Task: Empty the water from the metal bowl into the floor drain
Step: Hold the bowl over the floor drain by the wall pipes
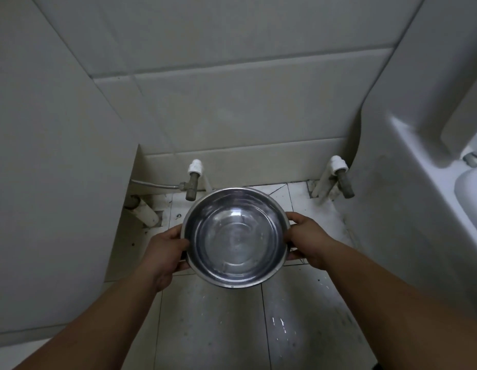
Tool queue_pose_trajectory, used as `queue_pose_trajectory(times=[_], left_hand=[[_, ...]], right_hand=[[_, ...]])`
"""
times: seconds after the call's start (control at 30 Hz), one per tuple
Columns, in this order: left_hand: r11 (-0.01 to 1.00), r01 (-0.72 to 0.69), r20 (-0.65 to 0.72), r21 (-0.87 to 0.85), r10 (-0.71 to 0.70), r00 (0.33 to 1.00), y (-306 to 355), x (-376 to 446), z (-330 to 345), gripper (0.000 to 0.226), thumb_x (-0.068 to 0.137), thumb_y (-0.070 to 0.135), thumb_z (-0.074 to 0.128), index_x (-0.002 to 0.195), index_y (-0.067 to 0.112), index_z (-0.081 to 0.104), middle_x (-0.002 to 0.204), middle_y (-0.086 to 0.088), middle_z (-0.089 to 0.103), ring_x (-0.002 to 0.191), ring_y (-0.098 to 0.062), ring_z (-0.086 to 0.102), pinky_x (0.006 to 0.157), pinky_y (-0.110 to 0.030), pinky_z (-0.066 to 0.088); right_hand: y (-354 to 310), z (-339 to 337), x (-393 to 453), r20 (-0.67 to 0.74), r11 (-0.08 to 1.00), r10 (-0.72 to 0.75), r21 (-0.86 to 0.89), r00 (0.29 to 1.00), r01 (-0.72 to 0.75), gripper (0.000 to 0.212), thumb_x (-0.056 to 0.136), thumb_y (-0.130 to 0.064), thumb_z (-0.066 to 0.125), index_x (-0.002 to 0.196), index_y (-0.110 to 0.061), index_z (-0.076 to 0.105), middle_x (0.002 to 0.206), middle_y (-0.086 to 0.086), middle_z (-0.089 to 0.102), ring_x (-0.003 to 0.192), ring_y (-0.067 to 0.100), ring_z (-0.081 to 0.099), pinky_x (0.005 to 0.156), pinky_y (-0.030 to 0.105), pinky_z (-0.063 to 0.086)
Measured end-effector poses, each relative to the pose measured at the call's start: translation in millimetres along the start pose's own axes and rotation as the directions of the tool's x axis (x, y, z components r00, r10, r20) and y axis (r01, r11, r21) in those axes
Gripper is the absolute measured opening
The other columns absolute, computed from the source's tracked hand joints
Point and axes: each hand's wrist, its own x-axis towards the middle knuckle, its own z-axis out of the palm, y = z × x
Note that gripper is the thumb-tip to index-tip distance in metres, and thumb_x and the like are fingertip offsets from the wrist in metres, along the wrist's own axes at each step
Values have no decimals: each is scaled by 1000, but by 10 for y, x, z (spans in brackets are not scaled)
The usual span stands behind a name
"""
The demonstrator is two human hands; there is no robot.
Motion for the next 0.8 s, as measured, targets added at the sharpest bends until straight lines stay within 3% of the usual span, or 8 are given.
queue_pose_trajectory(times=[0.17,0.3,0.43,0.6,0.8], left_hand=[[1000,2,6,11,-2,1000,-12,14,48,45,88,-5,60,106,30,81,93,-11,82,68,-22,77,53,-28,58],[1000,1,-4,4,-1,1000,-31,9,75,46,88,-5,60,110,30,79,94,-10,82,69,-23,77,54,-29,59],[1000,1,-11,12,-1,1000,-48,4,100,48,88,-6,60,114,29,78,97,-12,82,77,-29,77,65,-37,63],[1000,0,-11,13,0,1000,-60,-10,107,47,89,-6,59,111,31,79,92,-11,82,67,-22,76,54,-30,59],[1000,-5,-11,13,5,1000,-51,-24,117,47,88,-7,59,111,29,80,91,-12,82,66,-22,75,54,-30,59]], right_hand=[[22,-27,6,-25,1000,-17,-11,1000,17,49,86,9,57,100,-37,68,82,11,80,68,25,74,56,36,63],[36,-22,0,-29,1000,-25,-2,999,25,48,87,6,59,116,-32,66,98,16,76,78,30,76,57,38,64],[61,-42,-2,-33,996,-72,-51,997,71,50,88,8,61,121,-29,63,107,15,71,86,33,75,58,38,65],[86,-95,-9,12,996,-74,-47,997,75,61,84,13,64,127,-30,59,107,14,70,91,33,74,64,39,65],[102,-128,-29,56,997,-73,-36,996,75,67,84,14,65,130,-34,57,113,15,69,98,35,73,65,38,65]])
